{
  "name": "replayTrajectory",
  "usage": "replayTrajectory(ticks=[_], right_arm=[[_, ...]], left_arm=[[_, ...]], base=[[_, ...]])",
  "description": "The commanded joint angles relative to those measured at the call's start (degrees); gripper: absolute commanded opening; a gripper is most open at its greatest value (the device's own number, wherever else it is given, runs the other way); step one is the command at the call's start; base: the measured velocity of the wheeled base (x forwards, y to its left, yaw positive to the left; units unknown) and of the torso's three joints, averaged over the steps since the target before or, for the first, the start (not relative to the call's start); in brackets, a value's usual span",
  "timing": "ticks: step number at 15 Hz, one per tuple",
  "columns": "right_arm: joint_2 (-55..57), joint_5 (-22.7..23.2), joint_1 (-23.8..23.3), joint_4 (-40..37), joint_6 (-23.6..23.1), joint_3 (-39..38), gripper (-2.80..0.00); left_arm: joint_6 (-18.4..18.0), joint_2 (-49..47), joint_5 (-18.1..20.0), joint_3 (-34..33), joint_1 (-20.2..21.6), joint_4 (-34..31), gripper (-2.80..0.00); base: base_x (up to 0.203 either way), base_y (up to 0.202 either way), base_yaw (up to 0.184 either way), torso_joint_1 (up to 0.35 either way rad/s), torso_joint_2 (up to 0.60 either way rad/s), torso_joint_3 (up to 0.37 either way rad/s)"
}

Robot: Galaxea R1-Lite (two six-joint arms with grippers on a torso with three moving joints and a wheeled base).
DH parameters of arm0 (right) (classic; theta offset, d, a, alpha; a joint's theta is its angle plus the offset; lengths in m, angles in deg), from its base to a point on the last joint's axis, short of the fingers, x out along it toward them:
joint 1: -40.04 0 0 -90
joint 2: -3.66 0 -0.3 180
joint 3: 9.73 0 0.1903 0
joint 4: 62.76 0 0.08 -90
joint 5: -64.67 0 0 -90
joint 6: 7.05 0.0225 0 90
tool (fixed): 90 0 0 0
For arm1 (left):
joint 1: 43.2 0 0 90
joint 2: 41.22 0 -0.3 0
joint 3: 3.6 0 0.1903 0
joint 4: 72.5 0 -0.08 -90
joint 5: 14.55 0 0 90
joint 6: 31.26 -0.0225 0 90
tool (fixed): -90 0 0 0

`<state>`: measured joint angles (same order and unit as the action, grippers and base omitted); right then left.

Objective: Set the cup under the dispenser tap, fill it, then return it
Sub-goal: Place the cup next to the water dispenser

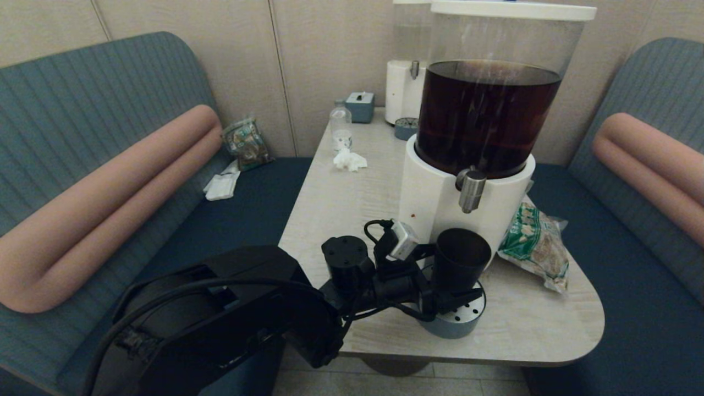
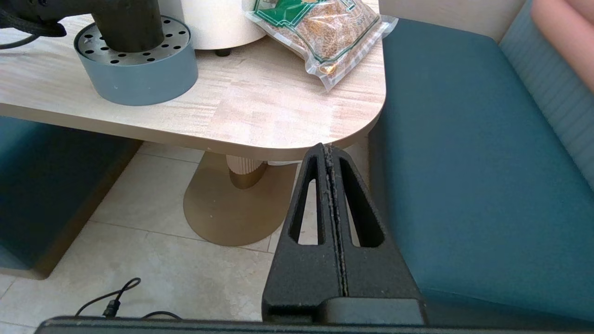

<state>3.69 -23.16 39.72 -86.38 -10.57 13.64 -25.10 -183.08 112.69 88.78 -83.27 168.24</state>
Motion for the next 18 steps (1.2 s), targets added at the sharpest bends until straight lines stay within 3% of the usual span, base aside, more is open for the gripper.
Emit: replayTrajectory(ticks=[1, 4, 5, 12, 18], right_arm=[[0.06, 0.03, -0.02, -0.02, -0.08, 0.0, -2.8], [0.06, 0.03, -0.02, -0.02, -0.08, 0.0, -2.8], [0.06, 0.03, -0.02, -0.02, -0.08, 0.0, -2.8], [0.06, 0.03, -0.02, -0.11, 0.01, 0.0, -2.8], [0.06, 0.03, -0.02, -0.02, 0.0, 0.0, -2.8]], left_arm=[[0.99, 0.03, -0.54, -0.04, -0.01, 0.68, 0.0], [1.31, -0.26, -1.03, 0.25, -0.1, 1.42, 0.0], [1.31, -0.19, -1.61, 0.6, -0.1, 1.42, -2.8], [1.4, -0.26, -2.53, -0.1, -1.15, 1.51, -2.8], [1.4, 5.19, -2.26, -6.17, -1.06, 2.03, -2.8]], base=[[0.0, 0.0, 0.0, 0.0, 0.0, 0.0], [0.0, 0.0, 0.0, 0.0, 0.0, 0.0], [0.0, 0.0, 0.0, 0.0, 0.0, 0.0], [0.0, 0.0, 0.0, 0.0, 0.0, 0.0], [0.0, 0.0, 0.0, 0.0, 0.0, 0.0]])
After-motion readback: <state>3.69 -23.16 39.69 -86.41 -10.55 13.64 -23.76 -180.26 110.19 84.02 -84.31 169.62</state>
